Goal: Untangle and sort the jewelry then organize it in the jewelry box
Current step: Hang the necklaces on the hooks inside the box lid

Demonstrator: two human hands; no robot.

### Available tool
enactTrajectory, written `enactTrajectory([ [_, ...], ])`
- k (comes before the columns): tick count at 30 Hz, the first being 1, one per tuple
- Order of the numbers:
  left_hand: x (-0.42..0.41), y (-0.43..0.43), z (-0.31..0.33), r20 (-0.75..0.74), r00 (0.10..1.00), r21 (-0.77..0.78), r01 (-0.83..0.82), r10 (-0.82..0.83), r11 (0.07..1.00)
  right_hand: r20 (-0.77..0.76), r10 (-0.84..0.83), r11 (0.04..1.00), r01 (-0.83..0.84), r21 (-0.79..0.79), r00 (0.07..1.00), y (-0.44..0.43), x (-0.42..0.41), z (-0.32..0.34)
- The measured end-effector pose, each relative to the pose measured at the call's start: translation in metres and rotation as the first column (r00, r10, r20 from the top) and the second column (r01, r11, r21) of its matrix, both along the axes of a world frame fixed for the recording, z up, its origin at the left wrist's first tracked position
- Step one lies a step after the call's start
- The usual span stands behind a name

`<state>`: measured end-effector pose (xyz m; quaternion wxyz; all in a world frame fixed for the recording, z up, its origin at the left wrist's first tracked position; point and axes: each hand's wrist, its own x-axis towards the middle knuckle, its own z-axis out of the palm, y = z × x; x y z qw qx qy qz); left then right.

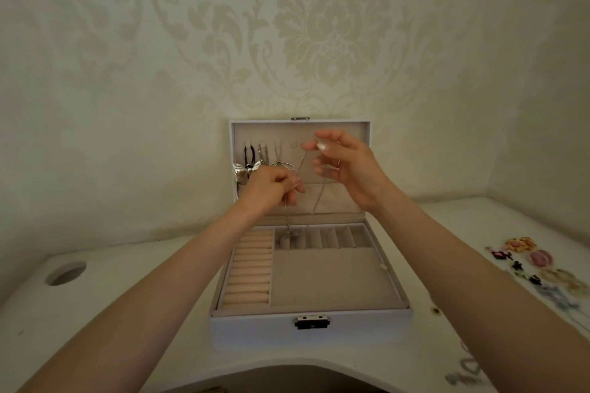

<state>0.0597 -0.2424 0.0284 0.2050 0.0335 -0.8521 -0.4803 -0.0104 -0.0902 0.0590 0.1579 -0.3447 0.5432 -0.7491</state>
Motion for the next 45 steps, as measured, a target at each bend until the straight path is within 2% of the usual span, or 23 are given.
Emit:
enactTrajectory([
  [6,0.009,0.013,0.016,0.197,0.970,0.128,0.116,-0.140,0.985,-0.114,-0.008,1.000,0.007,-0.009,0.993,-0.008,0.004,-0.001],
  [9,0.010,0.019,0.023,0.224,0.959,0.196,0.131,-0.175,0.972,-0.086,-0.052,0.998,0.049,-0.040,0.995,-0.013,0.008,-0.002],
  [13,0.009,0.019,0.027,0.279,0.941,0.185,0.146,-0.194,0.972,-0.027,-0.098,0.994,0.097,-0.046,0.995,-0.017,0.011,0.004],
  [21,0.008,0.021,0.030,0.372,0.921,0.129,0.072,-0.116,0.989,-0.079,-0.064,0.996,0.068,0.050,0.995,-0.015,0.017,0.011],
  [29,0.006,0.020,0.032,0.388,0.919,0.176,0.006,-0.075,0.984,-0.112,-0.073,0.992,0.084,0.096,0.991,-0.014,0.017,0.014],
  [34,0.004,0.020,0.033,0.284,0.959,0.142,-0.027,-0.015,0.990,-0.083,-0.102,0.992,0.107,0.066,0.991,-0.014,0.013,0.014],
  [41,0.009,0.021,0.039,0.406,0.911,0.111,0.031,-0.074,0.993,-0.083,-0.129,0.987,0.135,0.081,0.988,-0.015,0.012,0.009],
  [45,0.011,0.021,0.041,0.333,0.943,0.041,-0.010,-0.004,0.999,-0.075,-0.123,0.989,0.128,0.068,0.990,-0.015,0.013,0.009],
])
